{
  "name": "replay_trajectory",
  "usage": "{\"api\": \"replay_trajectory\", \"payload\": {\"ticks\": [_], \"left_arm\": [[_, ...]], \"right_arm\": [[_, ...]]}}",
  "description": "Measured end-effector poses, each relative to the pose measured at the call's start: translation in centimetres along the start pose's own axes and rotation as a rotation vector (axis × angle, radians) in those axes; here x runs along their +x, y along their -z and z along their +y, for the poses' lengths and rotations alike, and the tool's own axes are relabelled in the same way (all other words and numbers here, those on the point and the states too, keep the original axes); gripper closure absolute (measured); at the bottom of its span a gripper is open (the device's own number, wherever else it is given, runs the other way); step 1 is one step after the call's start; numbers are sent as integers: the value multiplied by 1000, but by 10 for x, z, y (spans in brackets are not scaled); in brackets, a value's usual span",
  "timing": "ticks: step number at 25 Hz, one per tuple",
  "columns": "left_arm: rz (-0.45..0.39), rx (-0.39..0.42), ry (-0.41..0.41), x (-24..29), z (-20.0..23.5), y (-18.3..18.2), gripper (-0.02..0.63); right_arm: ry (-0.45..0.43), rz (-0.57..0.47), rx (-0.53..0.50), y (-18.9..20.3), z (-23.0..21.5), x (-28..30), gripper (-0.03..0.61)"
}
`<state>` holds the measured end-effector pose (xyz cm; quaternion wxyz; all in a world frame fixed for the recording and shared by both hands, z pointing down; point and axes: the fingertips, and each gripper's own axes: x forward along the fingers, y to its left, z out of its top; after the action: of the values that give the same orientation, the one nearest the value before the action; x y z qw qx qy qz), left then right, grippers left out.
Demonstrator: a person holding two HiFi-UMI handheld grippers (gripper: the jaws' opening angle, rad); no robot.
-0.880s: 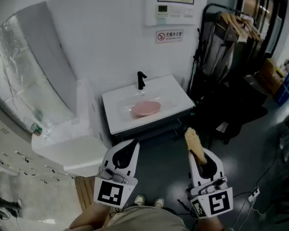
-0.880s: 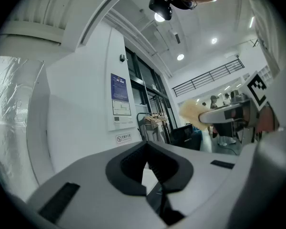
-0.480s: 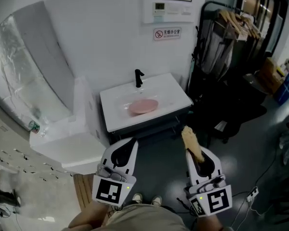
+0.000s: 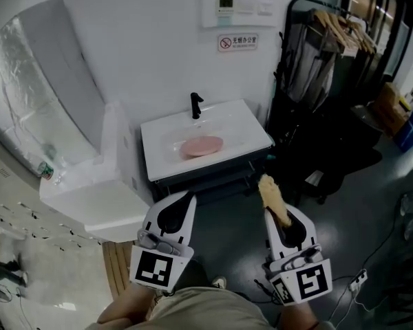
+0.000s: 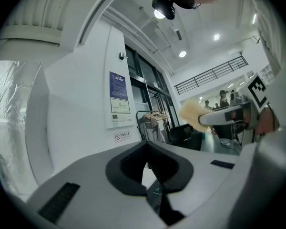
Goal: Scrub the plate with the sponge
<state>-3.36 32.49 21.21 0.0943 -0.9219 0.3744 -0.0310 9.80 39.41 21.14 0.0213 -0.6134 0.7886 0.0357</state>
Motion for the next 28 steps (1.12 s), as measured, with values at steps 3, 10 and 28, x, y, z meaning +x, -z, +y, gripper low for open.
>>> {"api": "replay_trajectory", "payload": {"ticks": [3, 10, 28], "left_arm": [[-3, 6, -8, 1, -2, -2, 609], [-9, 11, -29, 15, 12, 4, 609], [45, 0, -20, 129, 113, 55, 609]], "right_arm": [[-15, 2, 6, 3, -3, 0, 493], [-39, 5, -34, 9, -9, 22, 492], [-66, 81, -50, 46, -50, 175, 492]]}}
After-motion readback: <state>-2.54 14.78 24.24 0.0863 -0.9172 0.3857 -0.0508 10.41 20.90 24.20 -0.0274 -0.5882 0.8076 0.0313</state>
